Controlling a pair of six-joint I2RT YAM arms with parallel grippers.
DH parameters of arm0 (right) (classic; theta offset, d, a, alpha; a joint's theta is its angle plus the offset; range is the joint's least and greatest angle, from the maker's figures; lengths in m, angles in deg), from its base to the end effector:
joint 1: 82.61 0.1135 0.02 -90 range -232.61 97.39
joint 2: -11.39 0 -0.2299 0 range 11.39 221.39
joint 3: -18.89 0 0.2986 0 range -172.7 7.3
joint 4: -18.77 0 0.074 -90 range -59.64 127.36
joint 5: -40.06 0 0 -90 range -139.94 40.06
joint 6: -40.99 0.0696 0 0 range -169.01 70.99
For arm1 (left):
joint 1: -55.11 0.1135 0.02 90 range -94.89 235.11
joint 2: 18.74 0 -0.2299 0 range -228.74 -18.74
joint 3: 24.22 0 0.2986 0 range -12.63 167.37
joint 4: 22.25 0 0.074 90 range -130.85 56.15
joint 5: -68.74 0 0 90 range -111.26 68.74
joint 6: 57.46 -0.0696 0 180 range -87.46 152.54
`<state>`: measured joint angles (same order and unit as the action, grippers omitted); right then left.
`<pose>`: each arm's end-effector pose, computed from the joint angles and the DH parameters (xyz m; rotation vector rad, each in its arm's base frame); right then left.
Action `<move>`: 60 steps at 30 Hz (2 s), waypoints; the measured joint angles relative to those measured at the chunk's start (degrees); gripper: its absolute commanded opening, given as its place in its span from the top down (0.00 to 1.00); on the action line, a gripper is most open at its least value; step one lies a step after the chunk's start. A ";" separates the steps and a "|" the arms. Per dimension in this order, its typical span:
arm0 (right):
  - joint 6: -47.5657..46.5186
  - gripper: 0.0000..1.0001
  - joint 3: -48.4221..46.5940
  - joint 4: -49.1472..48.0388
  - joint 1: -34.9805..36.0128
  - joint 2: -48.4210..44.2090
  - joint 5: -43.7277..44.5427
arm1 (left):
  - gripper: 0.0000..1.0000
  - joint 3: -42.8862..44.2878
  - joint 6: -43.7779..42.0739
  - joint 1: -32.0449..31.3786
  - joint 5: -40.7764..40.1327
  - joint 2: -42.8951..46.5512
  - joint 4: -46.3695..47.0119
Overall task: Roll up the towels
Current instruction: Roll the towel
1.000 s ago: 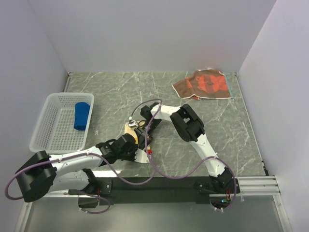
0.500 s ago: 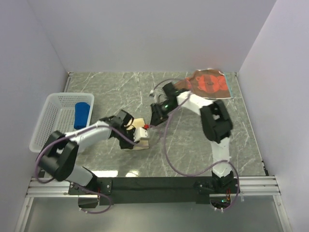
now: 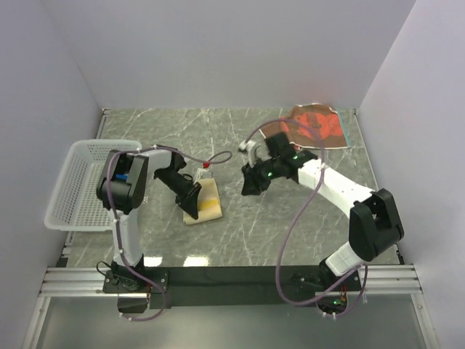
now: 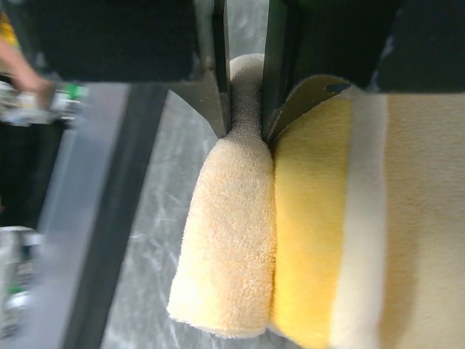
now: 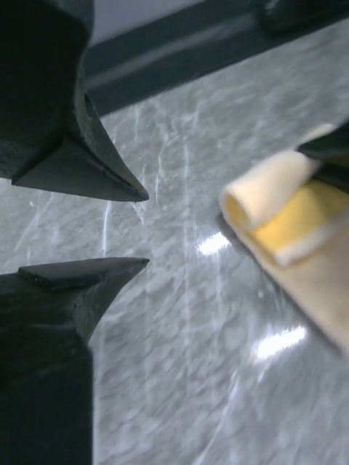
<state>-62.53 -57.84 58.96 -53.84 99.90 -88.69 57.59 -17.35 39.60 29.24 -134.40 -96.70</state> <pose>0.3168 0.2237 0.1813 -1.1428 2.1443 0.9511 0.3040 -0.1401 0.0421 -1.3253 -2.4556 1.3861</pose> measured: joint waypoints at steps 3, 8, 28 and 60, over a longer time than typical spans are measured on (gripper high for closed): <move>-4.11 0.50 2.62 -1.84 8.90 -1.40 5.62 | 0.99 5.33 -0.39 1.38 1.70 -6.12 -6.64; -10.80 0.48 2.27 -6.01 24.02 0.92 16.04 | 0.99 10.80 -1.05 1.81 1.99 -11.74 -13.29; -21.27 1.00 -3.87 -19.50 34.45 21.55 36.92 | 0.57 12.61 -1.31 3.82 2.03 -14.21 -16.70; -2.58 1.00 -42.53 33.27 13.49 55.39 -28.87 | 0.26 -32.72 -4.48 -8.31 -19.74 61.66 21.27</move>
<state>-65.11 -100.38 92.23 -40.35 155.29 -117.56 24.87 -21.83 31.29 9.50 -72.74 -75.43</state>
